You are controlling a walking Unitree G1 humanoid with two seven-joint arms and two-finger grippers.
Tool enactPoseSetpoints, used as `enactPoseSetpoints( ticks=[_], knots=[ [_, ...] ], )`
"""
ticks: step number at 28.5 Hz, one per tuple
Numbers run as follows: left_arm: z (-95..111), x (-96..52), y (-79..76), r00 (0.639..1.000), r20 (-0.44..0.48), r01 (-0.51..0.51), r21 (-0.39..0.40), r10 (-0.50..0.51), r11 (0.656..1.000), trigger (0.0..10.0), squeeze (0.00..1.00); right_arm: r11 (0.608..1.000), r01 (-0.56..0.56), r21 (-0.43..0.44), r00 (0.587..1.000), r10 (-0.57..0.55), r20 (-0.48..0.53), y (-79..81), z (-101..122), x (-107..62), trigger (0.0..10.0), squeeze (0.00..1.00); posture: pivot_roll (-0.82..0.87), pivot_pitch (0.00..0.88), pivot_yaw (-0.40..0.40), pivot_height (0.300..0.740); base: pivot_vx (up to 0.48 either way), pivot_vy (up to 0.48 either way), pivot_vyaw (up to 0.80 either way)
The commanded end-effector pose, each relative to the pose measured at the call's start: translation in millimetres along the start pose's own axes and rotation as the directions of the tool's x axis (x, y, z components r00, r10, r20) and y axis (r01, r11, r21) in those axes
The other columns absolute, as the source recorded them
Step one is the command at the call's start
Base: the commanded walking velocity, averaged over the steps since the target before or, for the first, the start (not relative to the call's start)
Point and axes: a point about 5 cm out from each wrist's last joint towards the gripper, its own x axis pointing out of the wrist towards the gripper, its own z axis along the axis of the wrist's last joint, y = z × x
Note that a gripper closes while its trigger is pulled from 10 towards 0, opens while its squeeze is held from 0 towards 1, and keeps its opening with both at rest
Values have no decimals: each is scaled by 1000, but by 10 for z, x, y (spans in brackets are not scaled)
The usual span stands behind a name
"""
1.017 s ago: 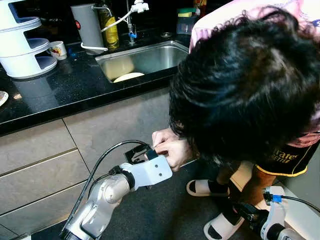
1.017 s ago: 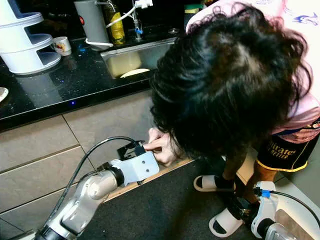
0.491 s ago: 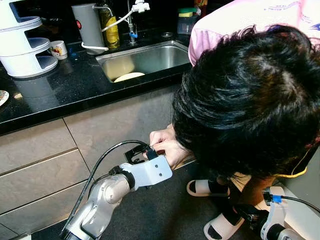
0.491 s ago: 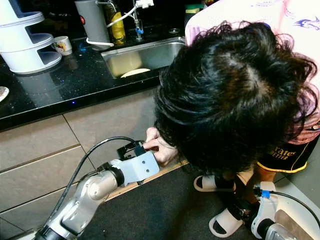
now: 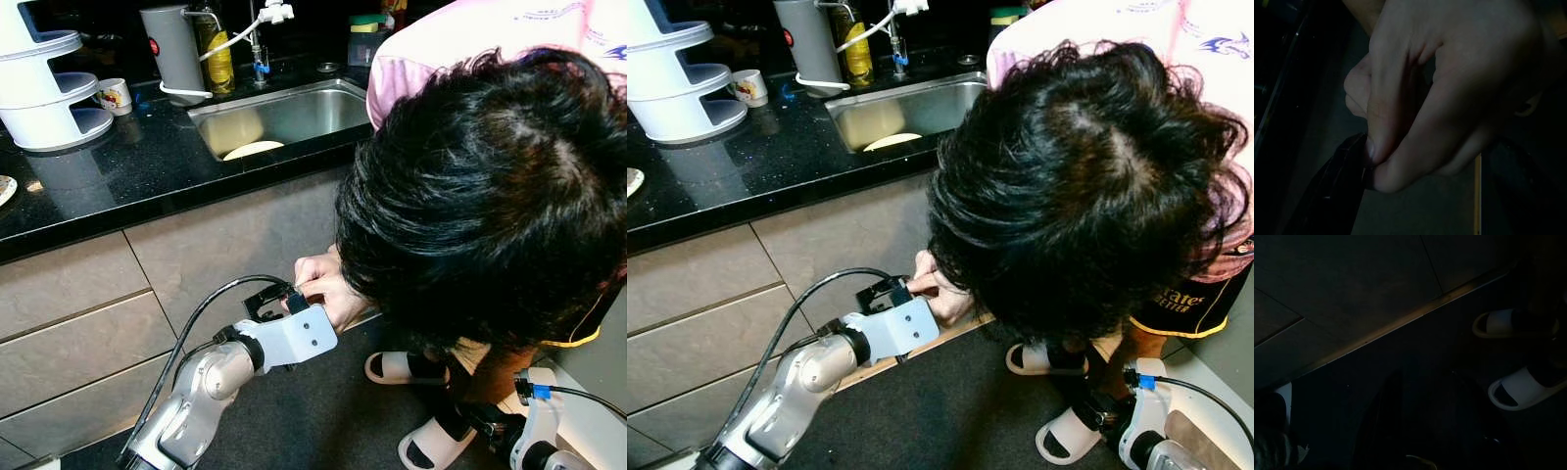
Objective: Kitchen organization
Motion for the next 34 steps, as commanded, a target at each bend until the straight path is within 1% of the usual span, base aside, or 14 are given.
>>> enactPoseSetpoints(
  ticks=[1, 15, 34],
  knots=[
    [-58, -21, -36, 1000, -19, 16, 13, -16, 1000, 10000, 0, 1000, -14, -4, 1000, 14, -10, 40, -48, 19, 10000, 0, -32, 0, 14, 740, 0, 0, 0],
    [-54, -28, -35, 1000, -16, 16, 12, -16, 1000, 10000, 0, 1000, -13, -4, 1000, 13, -7, 38, -48, 15, 10000, 0, -38, 0, 16, 740, 0, 0, 0],
    [-48, -31, -18, 1000, -14, 15, 14, -15, 1000, 10000, 0, 1000, -15, -4, 1000, 15, 1, 42, -30, 20, 10000, 0, 9, 0, 24, 740, 0, 0, 0]
  ],
)
